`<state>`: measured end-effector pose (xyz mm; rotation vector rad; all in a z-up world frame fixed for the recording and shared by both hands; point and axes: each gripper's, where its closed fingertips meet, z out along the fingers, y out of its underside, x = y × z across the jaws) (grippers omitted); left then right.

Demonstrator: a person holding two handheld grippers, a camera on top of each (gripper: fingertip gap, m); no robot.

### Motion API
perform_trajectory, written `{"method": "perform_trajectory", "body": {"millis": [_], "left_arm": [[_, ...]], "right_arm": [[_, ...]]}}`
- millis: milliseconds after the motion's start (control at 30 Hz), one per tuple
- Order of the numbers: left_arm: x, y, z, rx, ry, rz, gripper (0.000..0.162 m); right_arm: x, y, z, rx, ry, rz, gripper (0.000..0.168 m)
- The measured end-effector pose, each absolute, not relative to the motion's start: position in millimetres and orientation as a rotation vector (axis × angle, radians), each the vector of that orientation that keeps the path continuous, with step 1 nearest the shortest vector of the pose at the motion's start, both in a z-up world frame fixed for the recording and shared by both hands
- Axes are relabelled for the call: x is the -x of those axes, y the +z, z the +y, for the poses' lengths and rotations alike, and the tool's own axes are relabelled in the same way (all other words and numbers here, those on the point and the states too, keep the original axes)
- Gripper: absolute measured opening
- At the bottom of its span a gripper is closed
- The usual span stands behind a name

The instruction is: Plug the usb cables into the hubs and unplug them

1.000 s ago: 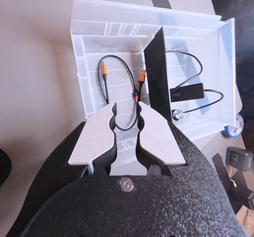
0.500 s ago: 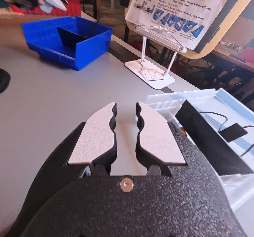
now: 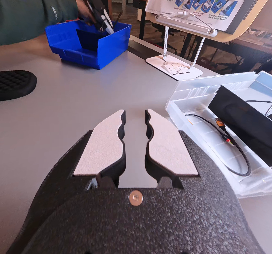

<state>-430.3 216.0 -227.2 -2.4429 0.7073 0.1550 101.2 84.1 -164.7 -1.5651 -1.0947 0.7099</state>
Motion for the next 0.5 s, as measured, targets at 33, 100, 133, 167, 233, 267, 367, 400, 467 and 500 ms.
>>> {"method": "perform_trajectory", "body": {"millis": [33, 100, 133, 167, 233, 267, 367, 400, 467, 500], "left_arm": [[432.3, -222.7, 213.8, 2.44, 0.192, 0.706, 0.006], [432.6, -207.2, 203.3, 2.432, 0.231, 0.71, 0.005], [432.5, -195.6, 197.2, 2.417, 0.241, 0.708, 0.005], [430.6, -181.5, 190.9, 2.394, 0.235, 0.703, 0.005], [424.6, -146.9, 179.4, 2.322, 0.244, 0.699, 0.004], [419.3, -127.3, 173.7, 2.281, 0.257, 0.707, 0.005], [394.1, -63.1, 157.1, 2.136, 0.307, 0.744, 0.004], [380.5, -42.1, 151.1, 2.083, 0.304, 0.764, 0.005], [347.3, -3.9, 137.7, 1.977, 0.281, 0.814, 0.005], [327.2, 12.2, 130.6, 1.919, 0.255, 0.841, 0.005]], "right_arm": [[-103.6, -165.6, 82.8, 1.565, 0.704, -1.103, 0.025], [-107.7, -167.8, 80.9, 1.567, 0.699, -1.123, 0.025], [-108.5, -168.4, 80.6, 1.568, 0.704, -1.129, 0.025], [-108.2, -168.3, 80.6, 1.565, 0.715, -1.131, 0.024], [-103.3, -165.5, 80.4, 1.547, 0.745, -1.135, 0.024], [-99.0, -162.8, 79.9, 1.53, 0.76, -1.137, 0.024], [-80.9, -150.7, 75.0, 1.467, 0.814, -1.153, 0.024], [-73.9, -146.3, 73.0, 1.445, 0.826, -1.162, 0.024], [-58.3, -137.1, 66.5, 1.398, 0.853, -1.189, 0.024], [-50.1, -132.5, 62.8, 1.376, 0.865, -1.203, 0.024]]}}
